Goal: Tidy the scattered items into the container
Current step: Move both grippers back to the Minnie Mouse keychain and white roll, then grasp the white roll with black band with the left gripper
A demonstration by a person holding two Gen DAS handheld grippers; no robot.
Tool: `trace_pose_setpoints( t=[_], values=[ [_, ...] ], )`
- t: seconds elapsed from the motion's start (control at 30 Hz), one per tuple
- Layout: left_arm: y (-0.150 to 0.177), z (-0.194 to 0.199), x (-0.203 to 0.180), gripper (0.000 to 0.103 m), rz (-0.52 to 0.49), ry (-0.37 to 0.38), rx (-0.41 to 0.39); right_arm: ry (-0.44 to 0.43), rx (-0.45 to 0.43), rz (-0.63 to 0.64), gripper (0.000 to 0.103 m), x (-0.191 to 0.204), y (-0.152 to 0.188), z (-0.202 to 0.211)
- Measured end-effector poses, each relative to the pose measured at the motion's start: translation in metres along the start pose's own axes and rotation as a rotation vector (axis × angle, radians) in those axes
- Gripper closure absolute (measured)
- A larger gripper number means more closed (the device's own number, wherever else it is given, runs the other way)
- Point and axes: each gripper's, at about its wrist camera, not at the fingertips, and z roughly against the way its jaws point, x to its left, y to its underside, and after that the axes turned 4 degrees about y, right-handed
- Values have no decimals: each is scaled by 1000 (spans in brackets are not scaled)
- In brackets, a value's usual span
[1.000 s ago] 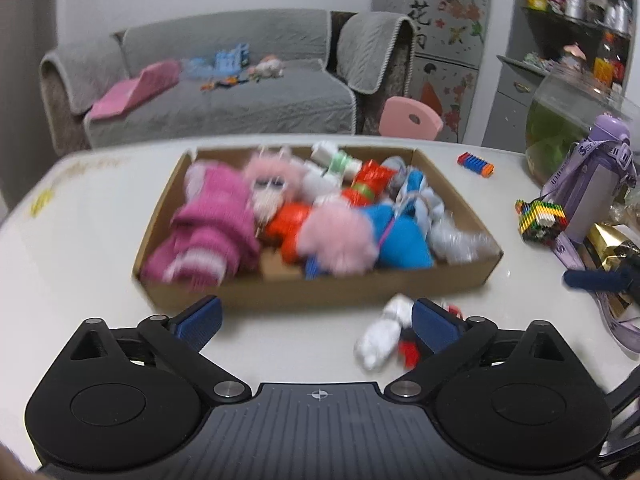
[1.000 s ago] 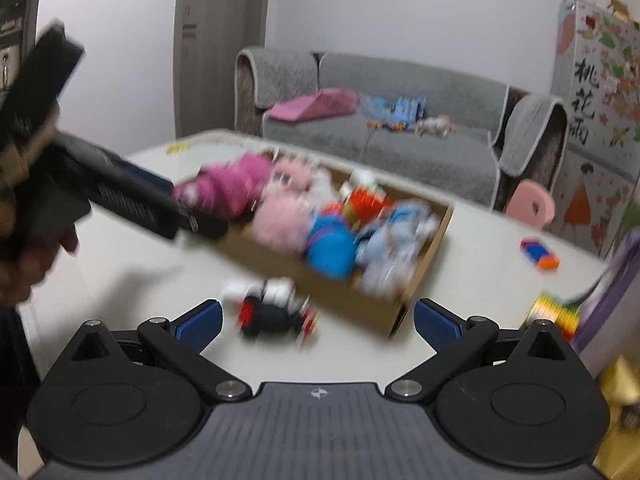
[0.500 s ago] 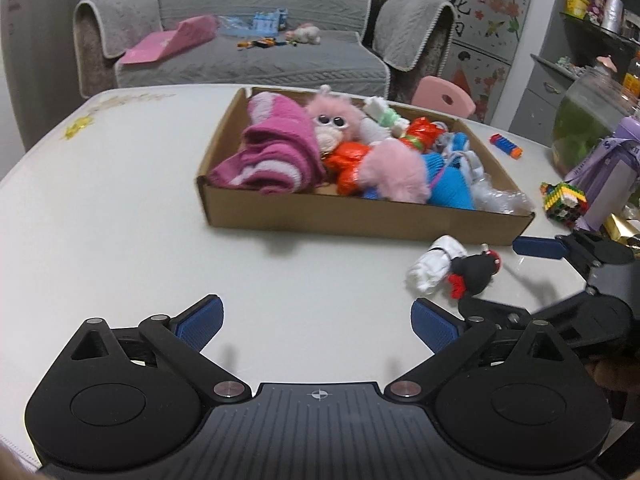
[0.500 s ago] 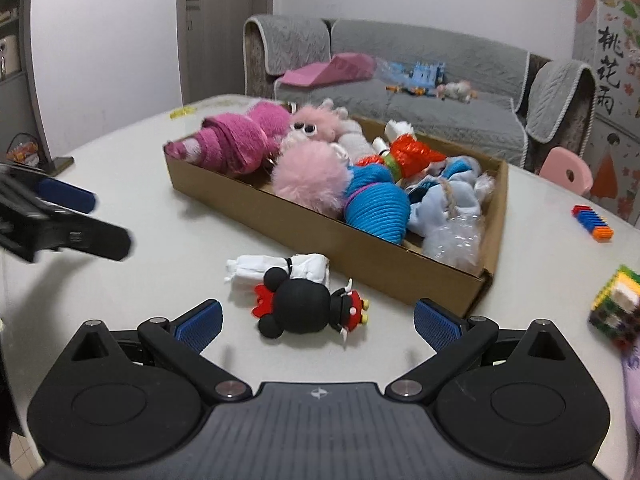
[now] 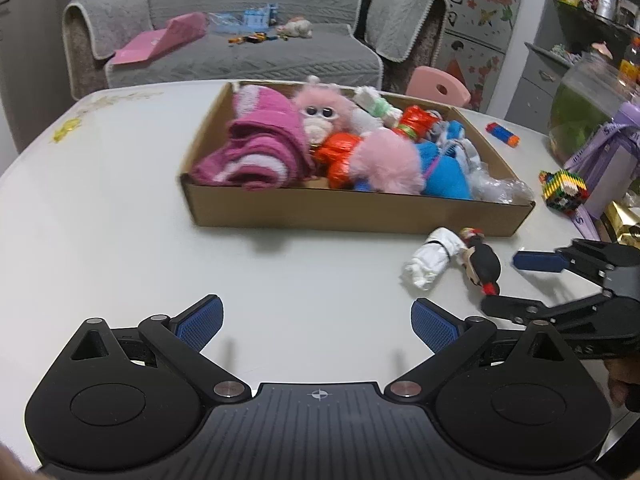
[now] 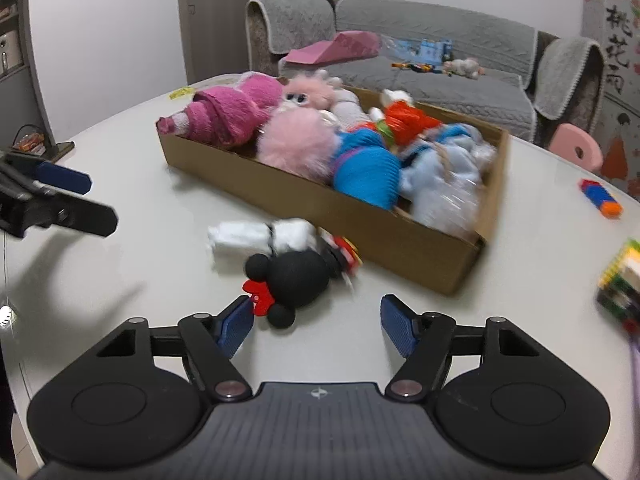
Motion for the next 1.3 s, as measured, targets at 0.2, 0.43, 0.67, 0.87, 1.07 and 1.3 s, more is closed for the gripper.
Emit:
trace_pose_setpoints(
  t=[0.2, 0.43, 0.67, 0.87, 1.07, 1.3],
  values=[
    [-14, -26, -33, 2, -37, 21, -8, 57, -10, -36, 33, -16, 10, 9],
    [-19, -53, -57, 2, -123, 39, 8, 19, -50, -23, 29, -18, 13, 15],
    [-15, -67, -50, 3, -129, 24, 31, -8, -47, 14, 24, -12, 9, 6],
    [-16, -75, -53, 4, -159, 11, 27, -17, -60, 63, 21, 5, 2, 0],
    [-19, -79, -48, 3, -141, -1, 17, 26, -78, 53, 21, 10, -6, -5],
    [-18, -78, -37, 2, -121, -24, 4, 120, -106, -88, 16, -8, -3, 1]
  ],
)
